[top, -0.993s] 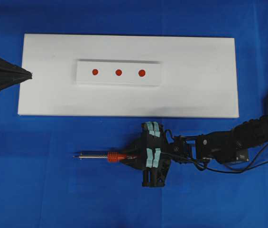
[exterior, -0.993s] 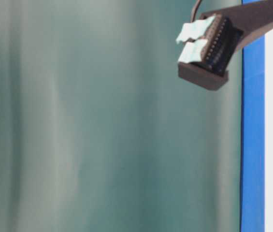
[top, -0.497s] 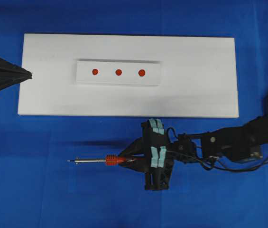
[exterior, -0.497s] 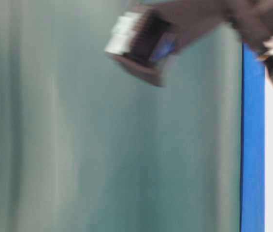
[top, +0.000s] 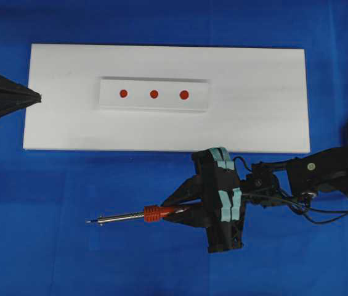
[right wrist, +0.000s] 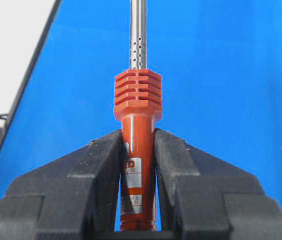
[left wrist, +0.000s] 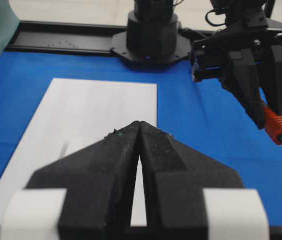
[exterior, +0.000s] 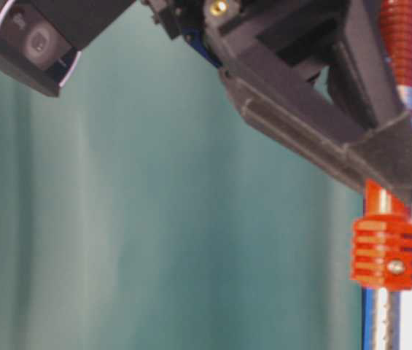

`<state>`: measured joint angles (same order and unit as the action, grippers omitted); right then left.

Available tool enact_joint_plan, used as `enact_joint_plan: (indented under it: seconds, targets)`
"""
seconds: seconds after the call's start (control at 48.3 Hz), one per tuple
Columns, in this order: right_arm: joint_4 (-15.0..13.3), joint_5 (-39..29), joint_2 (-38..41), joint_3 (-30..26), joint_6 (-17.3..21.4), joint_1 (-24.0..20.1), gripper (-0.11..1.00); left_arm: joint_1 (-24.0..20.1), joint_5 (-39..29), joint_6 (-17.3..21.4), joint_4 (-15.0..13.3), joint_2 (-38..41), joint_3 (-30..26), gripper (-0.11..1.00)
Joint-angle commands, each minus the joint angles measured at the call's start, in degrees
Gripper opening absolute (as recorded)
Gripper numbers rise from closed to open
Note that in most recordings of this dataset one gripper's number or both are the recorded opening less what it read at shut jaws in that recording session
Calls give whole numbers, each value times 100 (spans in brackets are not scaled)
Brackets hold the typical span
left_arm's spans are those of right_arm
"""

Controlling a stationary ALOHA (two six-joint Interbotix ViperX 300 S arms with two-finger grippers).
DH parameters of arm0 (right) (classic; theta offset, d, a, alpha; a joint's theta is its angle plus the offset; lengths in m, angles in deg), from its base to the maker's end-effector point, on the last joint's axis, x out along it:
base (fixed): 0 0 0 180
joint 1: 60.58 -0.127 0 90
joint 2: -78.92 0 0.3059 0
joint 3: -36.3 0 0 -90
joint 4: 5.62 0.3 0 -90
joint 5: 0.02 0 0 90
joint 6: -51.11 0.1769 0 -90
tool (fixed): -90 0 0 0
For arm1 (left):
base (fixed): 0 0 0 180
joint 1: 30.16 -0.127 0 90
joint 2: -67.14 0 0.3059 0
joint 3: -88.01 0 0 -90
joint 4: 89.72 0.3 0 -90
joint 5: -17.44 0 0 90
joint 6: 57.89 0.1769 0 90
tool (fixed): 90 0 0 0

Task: Touch the tip of the soldering iron to the mark.
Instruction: 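Lift the iron with the right gripper and carry it over the strip, then point the iron tip down and lower it toward the left red dot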

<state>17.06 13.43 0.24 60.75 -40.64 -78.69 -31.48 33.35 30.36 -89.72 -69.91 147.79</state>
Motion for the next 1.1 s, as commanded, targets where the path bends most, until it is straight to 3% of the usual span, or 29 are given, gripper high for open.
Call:
enact_joint_plan:
  seconds: [0.0, 0.145, 0.331, 0.724, 1.076]
  targets:
    - [0, 18, -149, -132, -9, 9, 6, -18, 53, 0, 0, 18, -53, 0]
    - [-35, -53, -149, -132, -44, 123, 6, -18, 44, 0, 0, 26, -53, 0]
    - [-211, -483, -229, -141, -281, 668, 6, -18, 44, 0, 0, 18, -53, 0]
    - [-431, -1354, -431, -325, -1389, 2039, 6, -18, 53, 0, 0, 26, 0, 0]
    - [-439, -1731, -439, -554, -2057, 2874, 6, -18, 53, 0, 0, 26, 0, 0]
